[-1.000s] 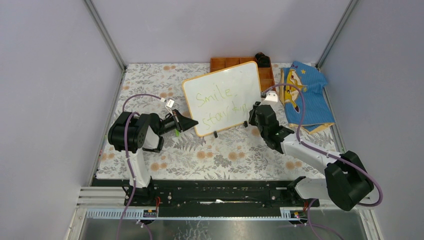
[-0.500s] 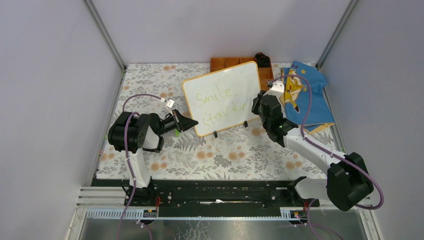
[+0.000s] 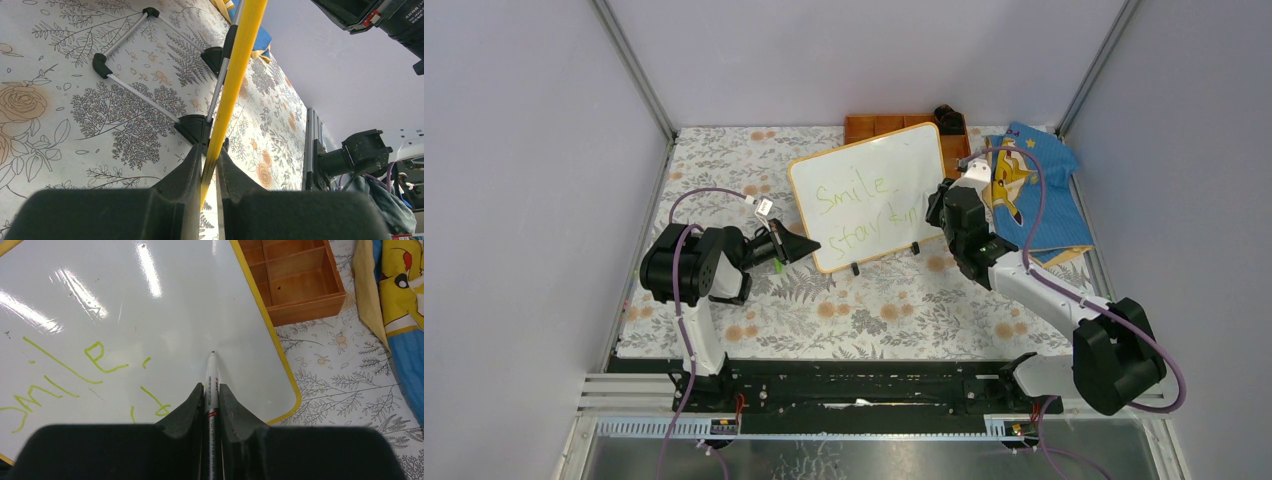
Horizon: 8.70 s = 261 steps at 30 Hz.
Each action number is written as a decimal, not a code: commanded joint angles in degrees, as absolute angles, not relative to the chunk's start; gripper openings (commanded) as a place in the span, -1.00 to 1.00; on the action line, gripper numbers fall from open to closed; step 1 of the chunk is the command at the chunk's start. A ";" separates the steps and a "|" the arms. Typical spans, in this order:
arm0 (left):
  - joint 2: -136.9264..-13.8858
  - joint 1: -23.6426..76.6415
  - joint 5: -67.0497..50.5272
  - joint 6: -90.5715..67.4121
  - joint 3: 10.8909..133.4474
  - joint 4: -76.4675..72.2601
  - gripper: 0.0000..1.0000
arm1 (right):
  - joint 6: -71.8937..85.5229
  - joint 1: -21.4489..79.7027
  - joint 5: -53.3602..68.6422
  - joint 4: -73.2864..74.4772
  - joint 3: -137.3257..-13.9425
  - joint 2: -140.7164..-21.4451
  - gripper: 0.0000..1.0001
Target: Write a sentence on the whiteboard
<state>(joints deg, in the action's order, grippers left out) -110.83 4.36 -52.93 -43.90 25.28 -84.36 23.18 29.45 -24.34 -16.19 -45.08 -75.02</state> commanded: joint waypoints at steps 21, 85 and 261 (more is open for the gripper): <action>-111.35 4.22 -50.71 -42.71 25.25 -78.13 -1.00 | 23.97 28.74 -24.38 -20.06 -46.00 -77.53 -1.00; -111.18 4.48 -50.63 -42.28 25.40 -77.16 -1.00 | 24.22 28.67 -20.24 -20.25 -42.43 -75.87 -1.00; -111.10 4.72 -50.67 -41.90 25.71 -75.78 -1.00 | 37.35 25.12 -27.07 -24.41 -26.39 -60.95 -1.00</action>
